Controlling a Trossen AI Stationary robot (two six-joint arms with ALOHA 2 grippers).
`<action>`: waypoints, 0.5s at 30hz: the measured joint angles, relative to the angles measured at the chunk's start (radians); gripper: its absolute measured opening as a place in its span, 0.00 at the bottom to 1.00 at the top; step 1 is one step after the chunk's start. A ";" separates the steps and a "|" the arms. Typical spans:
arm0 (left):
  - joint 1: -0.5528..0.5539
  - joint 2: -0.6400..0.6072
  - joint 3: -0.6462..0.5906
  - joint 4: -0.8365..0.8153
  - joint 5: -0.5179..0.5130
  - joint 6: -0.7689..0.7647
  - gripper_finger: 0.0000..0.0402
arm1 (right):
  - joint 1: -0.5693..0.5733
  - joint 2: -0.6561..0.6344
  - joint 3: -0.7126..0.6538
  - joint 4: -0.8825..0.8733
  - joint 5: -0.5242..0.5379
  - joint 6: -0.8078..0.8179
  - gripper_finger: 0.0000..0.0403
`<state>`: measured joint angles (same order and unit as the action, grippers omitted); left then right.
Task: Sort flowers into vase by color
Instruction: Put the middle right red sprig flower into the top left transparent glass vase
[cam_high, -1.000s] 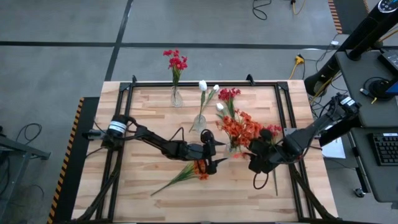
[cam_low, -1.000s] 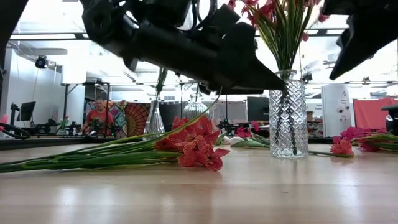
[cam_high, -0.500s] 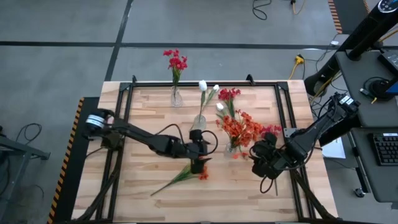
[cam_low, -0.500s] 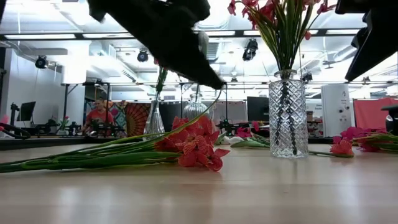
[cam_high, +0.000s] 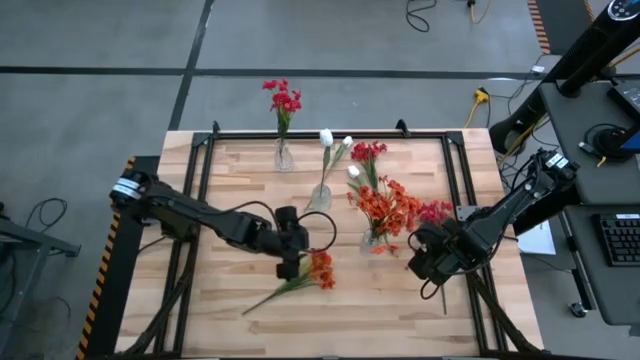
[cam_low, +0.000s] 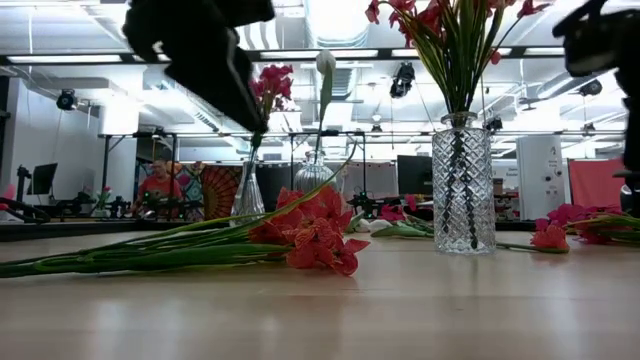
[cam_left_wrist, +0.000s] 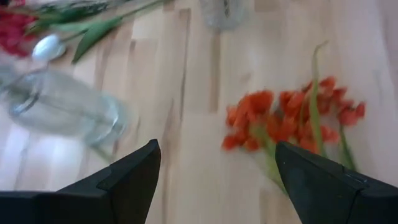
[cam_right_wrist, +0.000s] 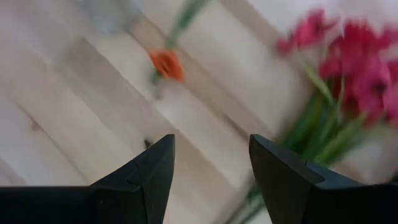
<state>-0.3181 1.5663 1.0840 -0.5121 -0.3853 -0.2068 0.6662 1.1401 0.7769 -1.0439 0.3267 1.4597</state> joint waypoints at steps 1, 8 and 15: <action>-0.008 -0.008 0.000 -0.029 -0.018 -0.012 0.74 | 0.002 0.000 -0.002 -0.007 -0.022 0.028 0.49; -0.059 -0.077 0.000 -0.275 -0.104 -0.131 0.74 | 0.023 0.000 -0.005 -0.044 -0.141 0.206 0.49; -0.096 -0.196 -0.078 -0.222 -0.104 -0.140 0.74 | 0.034 0.000 -0.018 -0.082 -0.153 0.298 0.49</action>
<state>-0.4143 1.3699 1.0059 -0.7340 -0.4889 -0.3470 0.7006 1.1404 0.7594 -1.1260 0.1741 1.7577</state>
